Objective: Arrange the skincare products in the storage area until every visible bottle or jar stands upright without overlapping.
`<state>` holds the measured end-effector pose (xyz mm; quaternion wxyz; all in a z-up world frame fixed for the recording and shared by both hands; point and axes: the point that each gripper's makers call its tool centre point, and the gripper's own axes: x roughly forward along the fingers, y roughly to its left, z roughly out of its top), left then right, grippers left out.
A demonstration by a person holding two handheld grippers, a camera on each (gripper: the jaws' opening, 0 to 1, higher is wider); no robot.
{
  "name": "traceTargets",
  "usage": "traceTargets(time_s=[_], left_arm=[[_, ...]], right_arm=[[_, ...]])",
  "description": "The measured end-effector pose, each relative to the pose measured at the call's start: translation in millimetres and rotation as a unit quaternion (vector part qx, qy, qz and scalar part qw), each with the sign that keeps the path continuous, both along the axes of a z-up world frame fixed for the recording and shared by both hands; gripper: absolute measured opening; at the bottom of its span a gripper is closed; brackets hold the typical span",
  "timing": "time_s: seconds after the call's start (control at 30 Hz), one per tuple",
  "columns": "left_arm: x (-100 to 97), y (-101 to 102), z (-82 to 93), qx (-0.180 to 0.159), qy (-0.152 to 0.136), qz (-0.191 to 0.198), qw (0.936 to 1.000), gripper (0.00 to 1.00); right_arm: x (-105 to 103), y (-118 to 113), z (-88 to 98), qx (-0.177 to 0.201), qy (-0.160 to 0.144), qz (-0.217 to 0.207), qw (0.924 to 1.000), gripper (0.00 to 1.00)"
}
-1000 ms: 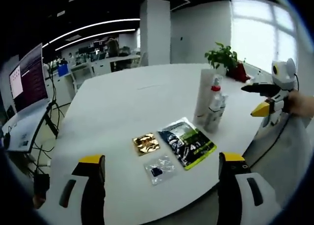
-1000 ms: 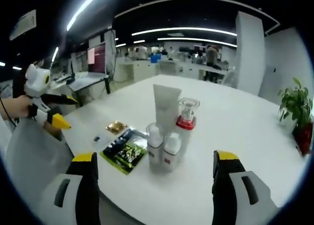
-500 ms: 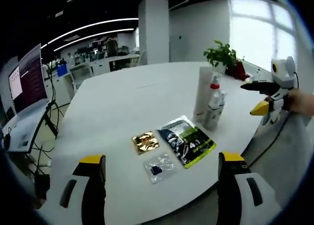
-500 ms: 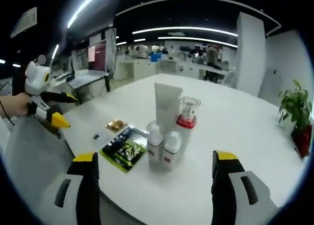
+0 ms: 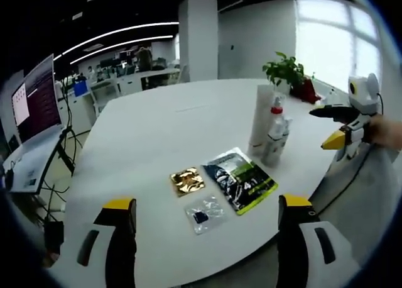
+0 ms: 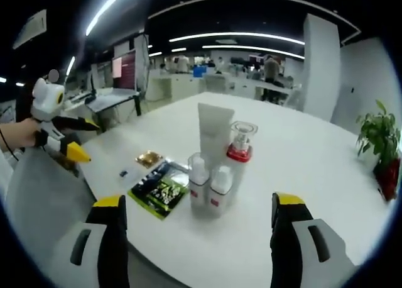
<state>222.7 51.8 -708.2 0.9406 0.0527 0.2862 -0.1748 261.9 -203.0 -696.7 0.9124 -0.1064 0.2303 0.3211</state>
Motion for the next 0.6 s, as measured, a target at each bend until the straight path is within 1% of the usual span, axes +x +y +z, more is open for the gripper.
traceTargets(time_s=[0.23,0.6], left_arm=[[-0.9,-1.4,0.1,0.002,0.002,0.0,1.0,0.9],[-1.3,-0.3,-4.6,0.009,0.007,-0.003,0.9999,0.9]], right_arm=[[-0.8,0.6,-1.5,0.001,0.003,0.002,1.0,0.94],[-4.1,1.2,-0.6,0.001,0.007,0.003,1.0,0.94]])
